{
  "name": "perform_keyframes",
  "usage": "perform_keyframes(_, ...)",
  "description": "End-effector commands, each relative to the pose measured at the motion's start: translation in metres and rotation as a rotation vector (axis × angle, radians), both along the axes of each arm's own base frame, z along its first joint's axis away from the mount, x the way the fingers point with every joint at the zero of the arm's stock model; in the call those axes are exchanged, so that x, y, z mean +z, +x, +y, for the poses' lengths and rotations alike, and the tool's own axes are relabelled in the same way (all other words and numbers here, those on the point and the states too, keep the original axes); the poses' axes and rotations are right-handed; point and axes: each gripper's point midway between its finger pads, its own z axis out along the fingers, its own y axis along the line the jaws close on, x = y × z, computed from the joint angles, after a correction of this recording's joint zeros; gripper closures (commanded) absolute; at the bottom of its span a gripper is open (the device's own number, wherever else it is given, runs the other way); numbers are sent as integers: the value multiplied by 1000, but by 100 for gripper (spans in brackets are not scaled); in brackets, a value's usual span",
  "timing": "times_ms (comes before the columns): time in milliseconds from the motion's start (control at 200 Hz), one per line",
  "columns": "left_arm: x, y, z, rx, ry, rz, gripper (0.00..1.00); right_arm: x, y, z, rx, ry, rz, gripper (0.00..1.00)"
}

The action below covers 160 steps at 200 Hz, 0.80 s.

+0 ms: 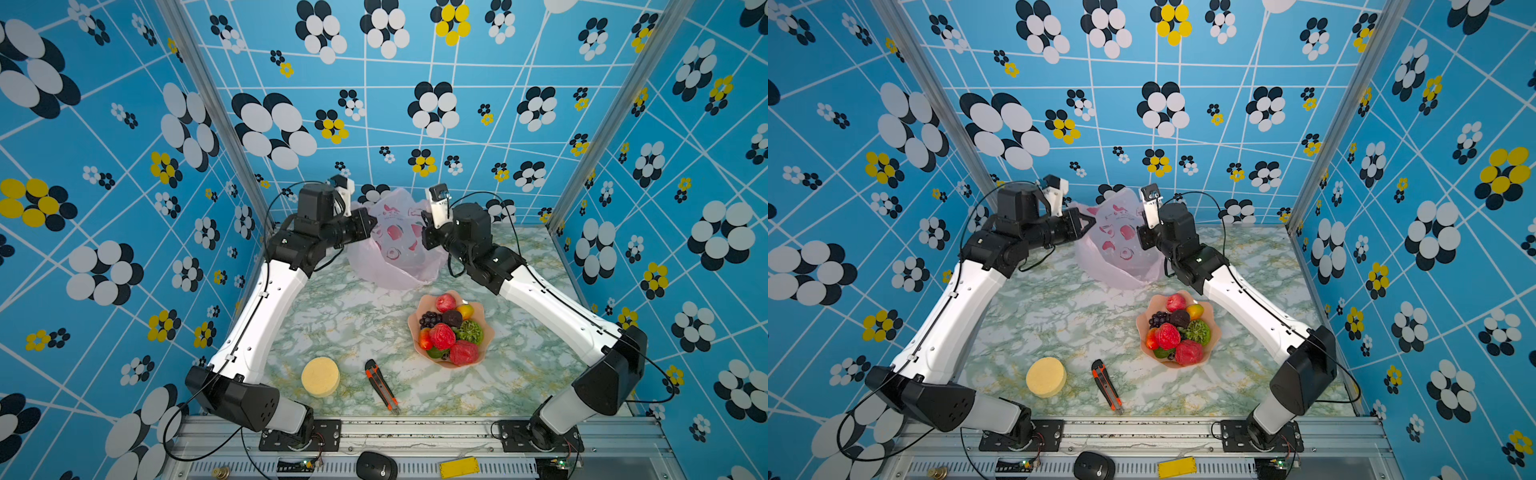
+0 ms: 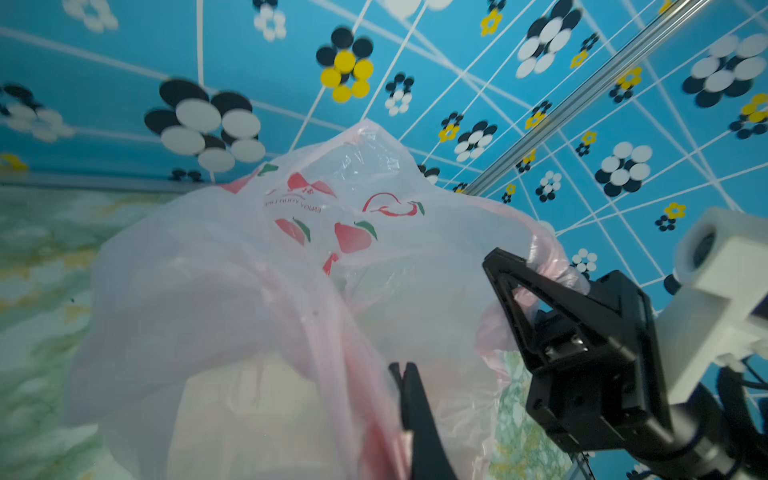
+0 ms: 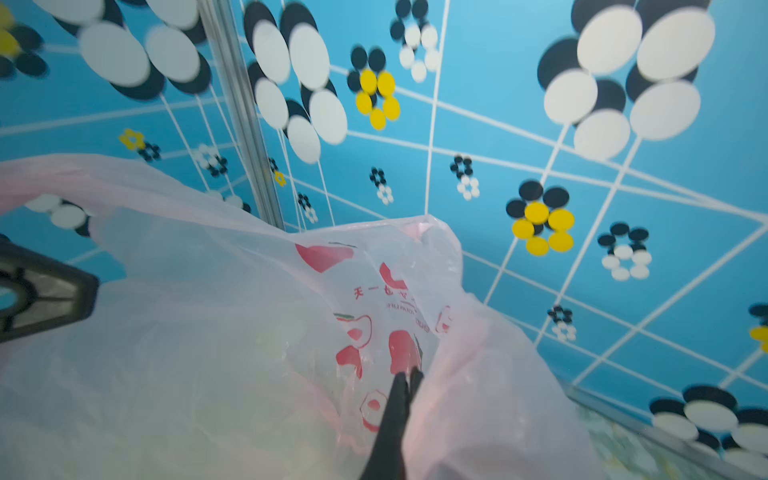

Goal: Place the fruits into the plastic bag
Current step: 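Lift the bag high with both grippers, spreading the opening wide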

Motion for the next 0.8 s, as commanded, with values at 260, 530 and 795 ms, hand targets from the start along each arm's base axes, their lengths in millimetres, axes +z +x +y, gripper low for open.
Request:
perform_keyframes(260,56,-119,5,-13,122,-411,100,66,-83,-9,220,184,-231,100)
perform_keyframes(530,-248,-90,10,75,230,327,100,-173,-60,-57,42,175,379,100)
perform_keyframes(795,-188,-72,18,92,175,246,100,-109,-49,-59,39,184,260,100)
